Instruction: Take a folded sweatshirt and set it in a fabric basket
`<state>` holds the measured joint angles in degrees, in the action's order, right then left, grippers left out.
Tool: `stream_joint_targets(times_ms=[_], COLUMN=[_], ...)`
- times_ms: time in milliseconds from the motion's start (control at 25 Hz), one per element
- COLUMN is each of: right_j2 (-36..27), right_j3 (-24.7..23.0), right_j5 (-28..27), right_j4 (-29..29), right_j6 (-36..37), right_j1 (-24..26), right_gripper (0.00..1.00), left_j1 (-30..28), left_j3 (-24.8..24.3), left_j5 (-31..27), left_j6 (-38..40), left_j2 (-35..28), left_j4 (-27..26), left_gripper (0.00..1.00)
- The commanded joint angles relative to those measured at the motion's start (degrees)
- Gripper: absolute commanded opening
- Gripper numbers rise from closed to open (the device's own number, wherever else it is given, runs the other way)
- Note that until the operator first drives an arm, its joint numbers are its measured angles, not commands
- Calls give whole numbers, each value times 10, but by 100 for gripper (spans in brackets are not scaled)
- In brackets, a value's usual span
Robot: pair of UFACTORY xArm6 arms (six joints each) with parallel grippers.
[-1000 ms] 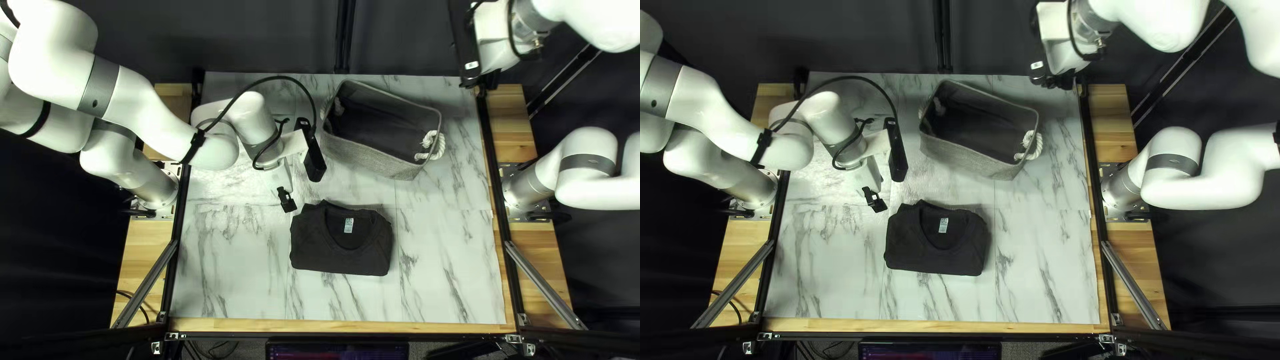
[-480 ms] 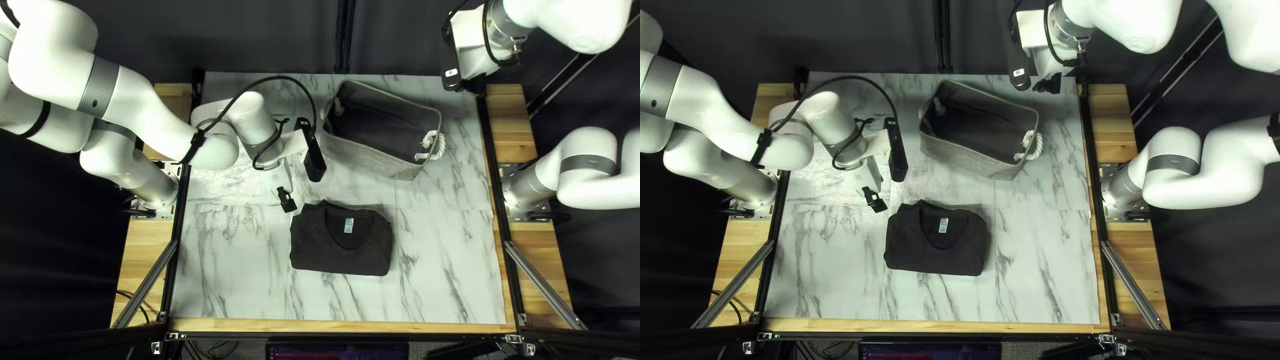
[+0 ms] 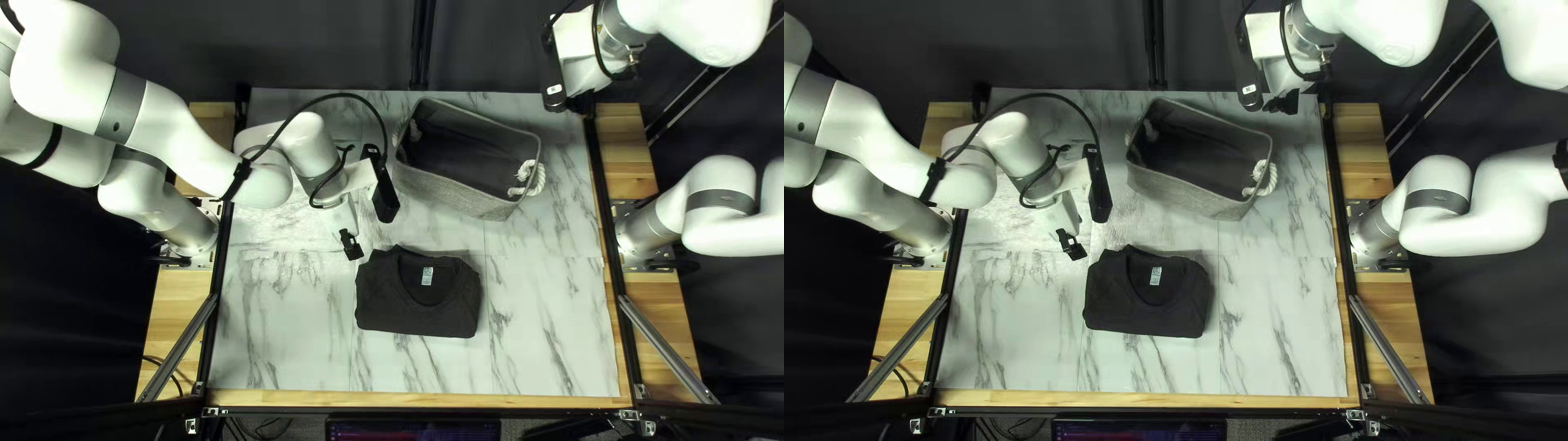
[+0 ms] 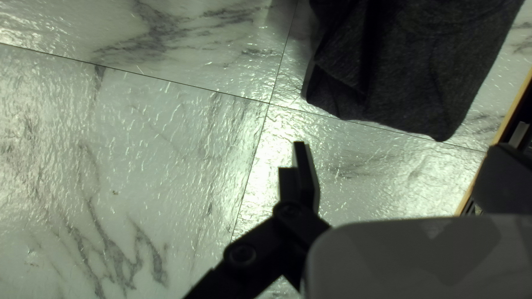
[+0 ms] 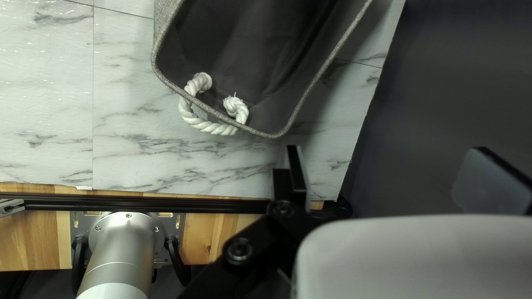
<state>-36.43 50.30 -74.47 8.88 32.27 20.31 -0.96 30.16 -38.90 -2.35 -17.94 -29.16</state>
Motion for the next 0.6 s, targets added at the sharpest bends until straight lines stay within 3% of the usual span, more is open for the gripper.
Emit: stream_joint_targets(times_ms=[40,240,600], right_j2=[-10,44,59], right_j3=[-23,5,29], right_j5=[20,57,65], right_j4=[-29,-31,-17], right_j6=[28,61,76], right_j1=[15,10,6], right_gripper=[100,100,100], left_j1=[0,0,0], left_j3=[0,0,0], left_j5=[0,0,0], left_j6=[0,0,0], left_j2=[0,0,0], left_j4=[0,0,0], left_gripper=[100,100,100])
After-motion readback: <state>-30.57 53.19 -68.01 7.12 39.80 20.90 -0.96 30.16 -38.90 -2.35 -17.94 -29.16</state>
